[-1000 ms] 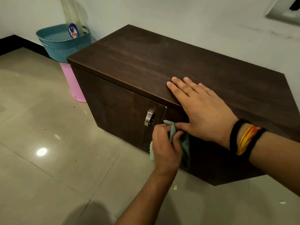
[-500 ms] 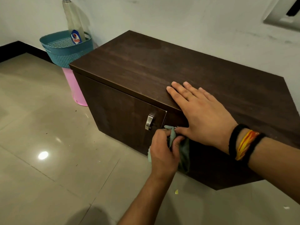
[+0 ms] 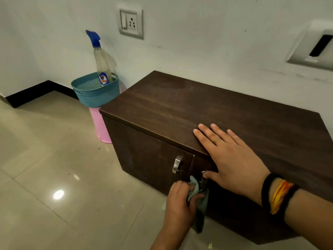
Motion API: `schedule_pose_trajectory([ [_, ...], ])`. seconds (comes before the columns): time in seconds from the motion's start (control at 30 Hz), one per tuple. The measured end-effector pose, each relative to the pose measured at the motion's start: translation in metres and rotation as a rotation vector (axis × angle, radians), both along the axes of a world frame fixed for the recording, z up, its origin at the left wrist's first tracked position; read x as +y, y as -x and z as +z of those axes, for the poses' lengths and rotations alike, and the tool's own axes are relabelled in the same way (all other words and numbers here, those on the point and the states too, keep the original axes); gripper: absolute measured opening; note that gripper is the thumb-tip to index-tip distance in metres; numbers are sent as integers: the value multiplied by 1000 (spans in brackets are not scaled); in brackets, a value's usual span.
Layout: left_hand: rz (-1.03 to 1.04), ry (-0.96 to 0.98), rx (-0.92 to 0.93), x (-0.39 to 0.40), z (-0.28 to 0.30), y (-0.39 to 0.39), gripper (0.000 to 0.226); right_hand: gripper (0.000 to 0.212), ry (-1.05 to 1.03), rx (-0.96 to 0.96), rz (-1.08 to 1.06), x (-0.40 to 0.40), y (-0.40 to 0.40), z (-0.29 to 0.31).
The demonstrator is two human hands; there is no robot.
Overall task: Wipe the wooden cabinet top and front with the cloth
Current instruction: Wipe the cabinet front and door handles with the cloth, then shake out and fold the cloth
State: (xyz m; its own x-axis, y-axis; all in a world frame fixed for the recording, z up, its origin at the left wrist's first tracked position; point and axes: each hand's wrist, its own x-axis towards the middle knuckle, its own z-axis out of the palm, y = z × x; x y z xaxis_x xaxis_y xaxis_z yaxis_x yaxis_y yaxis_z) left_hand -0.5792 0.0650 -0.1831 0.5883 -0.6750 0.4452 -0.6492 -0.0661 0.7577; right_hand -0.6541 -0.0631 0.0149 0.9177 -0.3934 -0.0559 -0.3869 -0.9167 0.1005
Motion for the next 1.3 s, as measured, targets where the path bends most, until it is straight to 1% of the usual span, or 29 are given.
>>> schedule_pose_trajectory([
  [0.13,-30,-7,-25,1,-3,-5,20,114,-21,13,-2,-2,-1,1],
  [0.23,-70,-13,-49,-1,9,-7,20,113,-23,31,0,-1,-1,2],
  [0.4,-146,-41,-117,3,29,-20,20,109,-71,1,0,2,-1,2],
  [0.5,-150,-93,-179,8,61,-38,20,105,-120,-19,14,2,-2,4],
  [0.57,-143,-130,-200,8,98,-47,19,99,-167,-38,33,2,1,8],
  [0.63,-162,-226,-203,5,140,-54,19,90,-229,-89,63,0,4,10],
  [0.7,-221,-366,-210,1,177,-56,23,80,-371,-191,66,-5,7,14],
  [0.73,-251,-392,-164,-1,193,-57,22,73,-477,-256,57,-9,8,16],
  [0.8,-238,-326,-29,-6,225,-60,15,58,-784,-383,43,-11,7,24],
  [0.87,-146,-212,63,-19,255,-63,9,46,-1074,-539,33,-8,7,34],
  [0.9,-114,-186,76,-27,271,-62,9,45,-1181,-619,12,-4,8,42],
  [0.93,-102,-177,50,-35,285,-62,9,45,-1242,-696,-22,-3,7,49],
  [1.1,-132,-133,-112,-85,335,-65,12,44,-1267,-1007,-129,-22,-16,75],
  [1.2,-146,-138,-196,-97,359,-71,13,44,-1238,-1100,-129,-33,-26,89],
  [1.3,-165,-133,-238,-97,379,-78,13,41,-1271,-1170,-122,-34,-35,102],
])
